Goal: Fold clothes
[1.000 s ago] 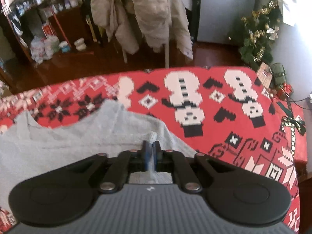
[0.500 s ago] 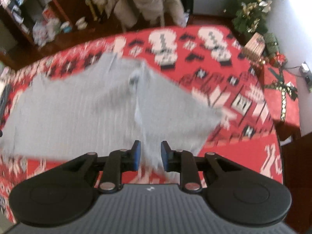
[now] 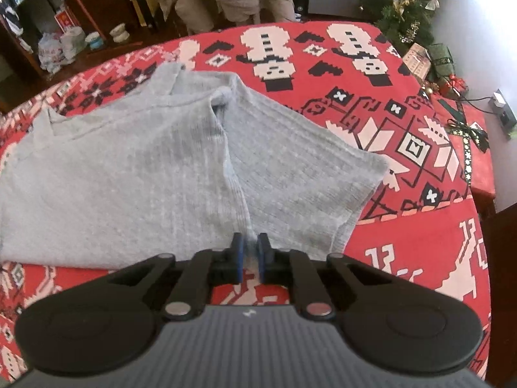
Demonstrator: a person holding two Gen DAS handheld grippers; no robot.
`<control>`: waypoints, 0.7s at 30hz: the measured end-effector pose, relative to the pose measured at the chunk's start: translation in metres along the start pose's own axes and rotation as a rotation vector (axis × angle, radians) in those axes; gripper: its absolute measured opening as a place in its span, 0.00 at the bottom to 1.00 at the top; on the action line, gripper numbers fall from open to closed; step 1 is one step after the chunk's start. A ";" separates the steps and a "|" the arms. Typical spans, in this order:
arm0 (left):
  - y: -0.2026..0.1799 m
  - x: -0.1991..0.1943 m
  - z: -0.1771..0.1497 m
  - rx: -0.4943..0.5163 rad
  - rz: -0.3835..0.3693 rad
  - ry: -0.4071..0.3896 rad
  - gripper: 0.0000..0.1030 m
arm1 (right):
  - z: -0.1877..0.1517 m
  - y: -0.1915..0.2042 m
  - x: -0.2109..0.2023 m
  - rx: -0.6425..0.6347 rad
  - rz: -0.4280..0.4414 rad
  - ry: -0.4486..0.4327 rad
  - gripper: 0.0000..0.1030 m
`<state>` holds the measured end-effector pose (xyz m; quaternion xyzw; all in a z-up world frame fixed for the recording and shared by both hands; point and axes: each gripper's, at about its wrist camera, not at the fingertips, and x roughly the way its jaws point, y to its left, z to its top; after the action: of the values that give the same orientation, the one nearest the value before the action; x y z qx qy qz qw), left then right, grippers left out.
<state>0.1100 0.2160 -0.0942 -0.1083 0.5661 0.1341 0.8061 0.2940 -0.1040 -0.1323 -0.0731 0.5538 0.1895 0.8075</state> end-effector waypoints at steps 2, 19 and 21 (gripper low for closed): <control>-0.008 0.000 -0.002 0.068 -0.007 0.008 0.12 | -0.001 -0.001 0.000 0.005 -0.001 0.002 0.10; 0.028 0.007 -0.021 -0.002 0.062 0.046 0.00 | -0.011 -0.015 -0.015 0.009 0.030 0.006 0.00; 0.027 0.011 -0.022 0.026 0.075 0.057 0.00 | -0.014 -0.019 -0.014 0.012 0.028 0.015 0.00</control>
<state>0.0847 0.2357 -0.1121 -0.0803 0.5941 0.1535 0.7855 0.2850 -0.1291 -0.1259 -0.0618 0.5617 0.1970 0.8011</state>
